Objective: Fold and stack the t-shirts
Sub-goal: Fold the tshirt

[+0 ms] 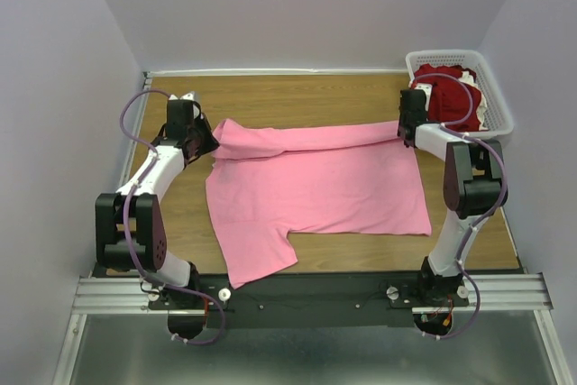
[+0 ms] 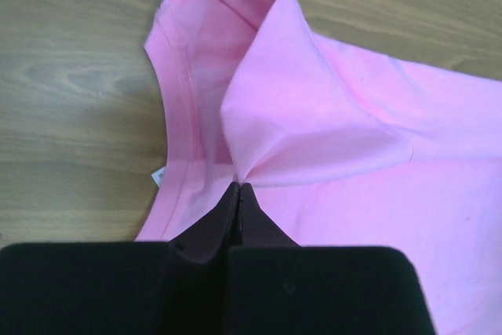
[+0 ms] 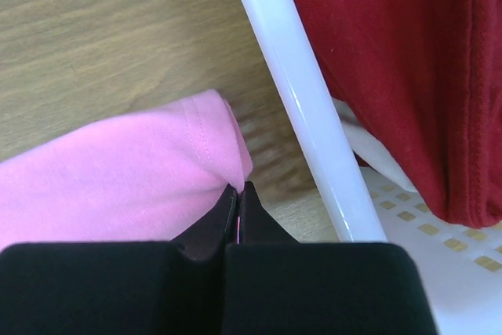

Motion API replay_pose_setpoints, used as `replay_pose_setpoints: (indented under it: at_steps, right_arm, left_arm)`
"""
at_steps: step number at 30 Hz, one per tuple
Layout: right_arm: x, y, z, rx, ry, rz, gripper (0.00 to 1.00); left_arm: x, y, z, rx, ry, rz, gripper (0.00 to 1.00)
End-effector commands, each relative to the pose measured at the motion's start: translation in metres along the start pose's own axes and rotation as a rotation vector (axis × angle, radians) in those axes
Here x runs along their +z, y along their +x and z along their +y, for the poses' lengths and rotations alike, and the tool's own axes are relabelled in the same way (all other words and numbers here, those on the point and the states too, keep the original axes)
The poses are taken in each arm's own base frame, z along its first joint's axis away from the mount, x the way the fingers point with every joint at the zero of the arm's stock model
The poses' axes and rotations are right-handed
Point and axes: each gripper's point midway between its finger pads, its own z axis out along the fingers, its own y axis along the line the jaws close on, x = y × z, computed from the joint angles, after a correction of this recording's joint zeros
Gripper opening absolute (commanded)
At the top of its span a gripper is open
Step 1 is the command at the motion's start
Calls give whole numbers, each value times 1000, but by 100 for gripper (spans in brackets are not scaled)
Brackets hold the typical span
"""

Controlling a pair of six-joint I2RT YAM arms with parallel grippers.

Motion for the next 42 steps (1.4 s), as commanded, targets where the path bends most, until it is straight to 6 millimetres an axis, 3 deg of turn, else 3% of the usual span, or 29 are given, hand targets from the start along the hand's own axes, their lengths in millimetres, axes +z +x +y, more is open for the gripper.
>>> replay_pose_setpoints:
  at_steps: [1, 5, 9, 14, 23, 33, 42]
  right_arm:
    - [9, 24, -14, -18, 78, 67, 1]
    - [6, 23, -16, -11, 83, 83, 1]
    - [-6, 7, -17, 19, 76, 66, 1]
    - [-20, -1, -23, 32, 80, 56, 1]
    - [-30, 18, -29, 60, 96, 109, 1]
    - [-26, 68, -26, 87, 112, 238, 1]
    - [-18, 84, -29, 60, 153, 278, 1]
  left_arm:
    - [-2, 0, -6, -21, 50, -9, 0]
    - [-7, -8, -7, -11, 38, -35, 0]
    - [-11, -23, -10, 1, 30, -64, 0]
    - [-11, -26, -11, 1, 31, -67, 0]
    - [-11, -24, -10, 7, 30, -60, 0]
    - [3, -2, 2, -2, 12, -10, 0]
    - [16, 13, 10, 4, 3, 31, 0]
